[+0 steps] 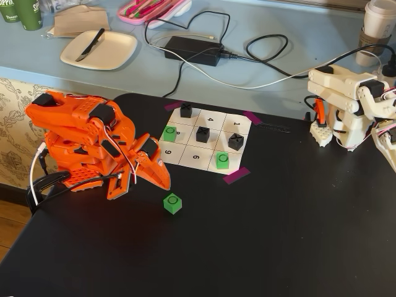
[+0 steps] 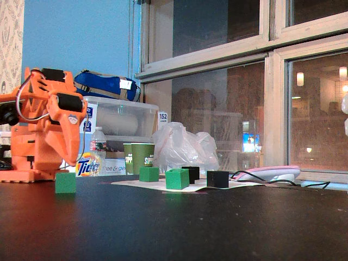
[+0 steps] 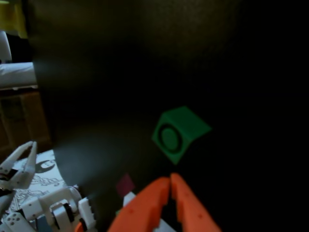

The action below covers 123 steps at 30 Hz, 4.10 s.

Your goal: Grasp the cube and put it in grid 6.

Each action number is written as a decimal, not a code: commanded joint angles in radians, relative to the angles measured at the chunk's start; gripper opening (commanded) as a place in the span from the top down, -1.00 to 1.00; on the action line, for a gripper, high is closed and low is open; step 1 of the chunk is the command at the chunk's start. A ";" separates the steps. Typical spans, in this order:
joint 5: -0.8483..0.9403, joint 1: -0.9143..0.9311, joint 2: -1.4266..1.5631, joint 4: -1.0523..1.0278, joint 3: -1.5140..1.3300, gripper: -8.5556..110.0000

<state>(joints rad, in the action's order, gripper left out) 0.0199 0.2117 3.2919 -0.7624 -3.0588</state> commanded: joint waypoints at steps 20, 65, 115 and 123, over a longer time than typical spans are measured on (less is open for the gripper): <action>0.190 -0.133 0.011 0.005 -0.074 0.79; -0.158 0.061 -0.252 0.075 0.158 0.86; -0.256 0.092 -1.361 -0.525 1.264 0.52; -0.295 0.095 -1.397 -0.538 1.229 0.49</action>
<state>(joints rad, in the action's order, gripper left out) -0.2669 0.2976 1.8929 -1.2855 -1.8331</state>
